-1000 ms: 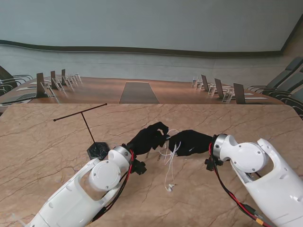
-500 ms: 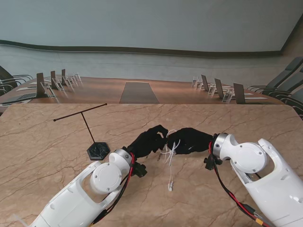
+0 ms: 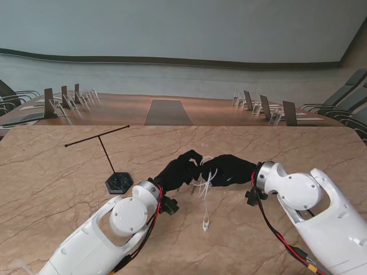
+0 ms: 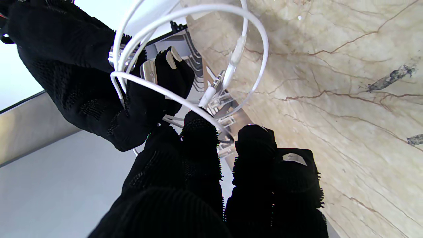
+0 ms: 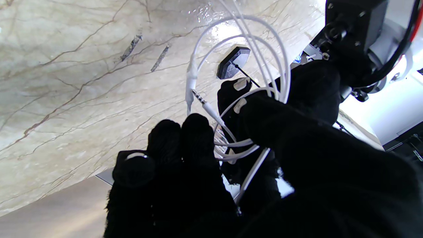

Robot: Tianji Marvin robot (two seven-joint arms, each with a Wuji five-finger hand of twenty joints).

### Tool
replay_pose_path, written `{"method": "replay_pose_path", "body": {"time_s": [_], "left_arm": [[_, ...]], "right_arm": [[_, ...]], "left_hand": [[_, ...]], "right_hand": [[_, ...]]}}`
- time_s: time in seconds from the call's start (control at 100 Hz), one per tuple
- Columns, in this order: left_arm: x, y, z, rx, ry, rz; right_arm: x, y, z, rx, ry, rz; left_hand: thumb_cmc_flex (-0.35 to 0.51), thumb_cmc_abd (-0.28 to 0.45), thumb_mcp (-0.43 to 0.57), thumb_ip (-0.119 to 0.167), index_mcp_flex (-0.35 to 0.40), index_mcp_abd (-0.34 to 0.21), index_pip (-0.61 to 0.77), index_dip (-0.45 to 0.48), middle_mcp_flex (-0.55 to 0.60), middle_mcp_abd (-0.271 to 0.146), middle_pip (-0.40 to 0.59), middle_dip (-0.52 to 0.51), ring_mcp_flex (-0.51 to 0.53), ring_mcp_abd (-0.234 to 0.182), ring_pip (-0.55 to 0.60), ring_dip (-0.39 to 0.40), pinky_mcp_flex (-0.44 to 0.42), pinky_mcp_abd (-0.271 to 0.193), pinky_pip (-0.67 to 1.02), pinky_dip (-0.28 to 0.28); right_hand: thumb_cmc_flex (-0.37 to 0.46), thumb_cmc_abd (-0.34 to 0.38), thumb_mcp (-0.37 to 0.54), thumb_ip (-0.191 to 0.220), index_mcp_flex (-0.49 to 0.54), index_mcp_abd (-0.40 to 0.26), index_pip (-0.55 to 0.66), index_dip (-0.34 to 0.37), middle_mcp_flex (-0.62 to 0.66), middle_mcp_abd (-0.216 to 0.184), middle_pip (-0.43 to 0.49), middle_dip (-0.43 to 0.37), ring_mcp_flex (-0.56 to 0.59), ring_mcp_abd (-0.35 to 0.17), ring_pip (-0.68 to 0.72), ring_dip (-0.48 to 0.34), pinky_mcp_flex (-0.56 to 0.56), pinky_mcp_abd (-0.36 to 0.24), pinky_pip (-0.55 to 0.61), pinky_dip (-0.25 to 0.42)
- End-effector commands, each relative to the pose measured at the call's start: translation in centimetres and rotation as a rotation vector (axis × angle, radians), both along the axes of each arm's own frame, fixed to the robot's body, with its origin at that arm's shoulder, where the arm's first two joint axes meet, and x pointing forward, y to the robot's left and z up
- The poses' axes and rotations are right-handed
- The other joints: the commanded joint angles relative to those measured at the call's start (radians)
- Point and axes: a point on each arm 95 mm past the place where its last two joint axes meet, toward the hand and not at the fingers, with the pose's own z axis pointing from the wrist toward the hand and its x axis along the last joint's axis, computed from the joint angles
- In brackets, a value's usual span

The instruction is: Take the wired earphone off the rack, coil the cable and place them on the table

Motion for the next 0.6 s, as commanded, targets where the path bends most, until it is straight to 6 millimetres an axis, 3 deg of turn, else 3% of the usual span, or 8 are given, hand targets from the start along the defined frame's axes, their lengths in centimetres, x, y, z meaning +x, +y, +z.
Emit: {"method": "replay_pose_path", "body": {"time_s": [0.0,0.59], "left_arm": [[-0.46,-0.59,-0.06,-0.015,0.015,-0.005],[-0.64,-0.67,-0.82,0.023,0.05,-0.036]], "right_arm": [[0.02,0.36,0.12,0.01,-0.006,0.003],[0.48,0.22,0.96,0.046,-0.036,-0.012]], "left_hand": [[0.056,0.037,-0.003,0.016,-0.032,-0.011,0.059,-0.005,-0.018,-0.043,0.031,-0.007,0.006,-0.011,0.0,-0.001,0.027,-0.019,0.077,-0.011],[0.056,0.042,-0.006,0.015,-0.04,-0.015,0.063,-0.023,-0.026,-0.037,0.027,-0.022,-0.012,-0.006,-0.016,-0.005,0.005,-0.02,0.065,-0.021]], "right_hand": [[0.044,0.028,0.138,0.123,0.109,-0.205,0.205,0.042,0.034,0.094,0.025,0.006,0.043,0.097,0.079,-0.007,0.016,-0.068,0.006,0.007],[0.04,0.043,0.13,0.123,0.1,-0.209,0.204,0.042,0.029,0.096,0.028,0.009,0.043,0.098,0.082,-0.004,0.016,-0.064,0.007,0.006]]}}
